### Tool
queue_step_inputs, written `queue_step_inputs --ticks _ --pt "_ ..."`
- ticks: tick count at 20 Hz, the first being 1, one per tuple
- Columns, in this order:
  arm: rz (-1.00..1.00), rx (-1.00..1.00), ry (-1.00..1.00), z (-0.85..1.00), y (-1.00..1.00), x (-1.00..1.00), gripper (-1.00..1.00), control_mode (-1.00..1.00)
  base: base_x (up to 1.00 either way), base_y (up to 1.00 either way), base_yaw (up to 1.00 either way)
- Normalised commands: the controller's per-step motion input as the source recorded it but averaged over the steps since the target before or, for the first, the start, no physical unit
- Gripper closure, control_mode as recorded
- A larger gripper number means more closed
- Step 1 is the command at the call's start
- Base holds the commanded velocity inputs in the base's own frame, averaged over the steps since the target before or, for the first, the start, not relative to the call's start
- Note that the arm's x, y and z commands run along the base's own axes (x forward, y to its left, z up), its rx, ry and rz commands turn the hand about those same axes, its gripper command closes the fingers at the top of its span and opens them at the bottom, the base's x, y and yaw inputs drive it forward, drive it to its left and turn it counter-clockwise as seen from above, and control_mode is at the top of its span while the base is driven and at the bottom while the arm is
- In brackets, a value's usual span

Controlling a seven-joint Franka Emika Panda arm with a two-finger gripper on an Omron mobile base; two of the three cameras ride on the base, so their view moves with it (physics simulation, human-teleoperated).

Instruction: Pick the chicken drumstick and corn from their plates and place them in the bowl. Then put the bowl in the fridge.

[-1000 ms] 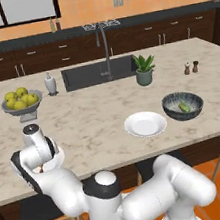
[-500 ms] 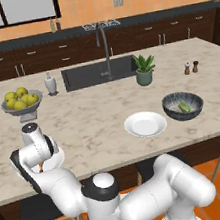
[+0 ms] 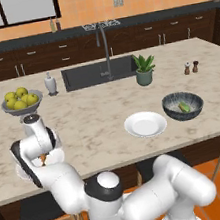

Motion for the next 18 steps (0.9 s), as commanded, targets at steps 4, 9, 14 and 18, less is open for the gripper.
queue_step_inputs --ticks 4,9,14,18 --pt "0.00 0.00 0.00 1.00 -0.82 -0.76 1.00 -1.00 0.00 0.00 0.00" --pt "0.00 0.00 0.00 0.71 -1.00 -0.78 1.00 -1.00 0.00 0.00 0.00" --pt "0.00 0.00 0.00 0.64 -1.00 -0.39 1.00 -1.00 0.00 0.00 0.00" --pt "0.00 0.00 0.00 0.52 -1.00 -0.08 1.00 -1.00 0.00 0.00 0.00"
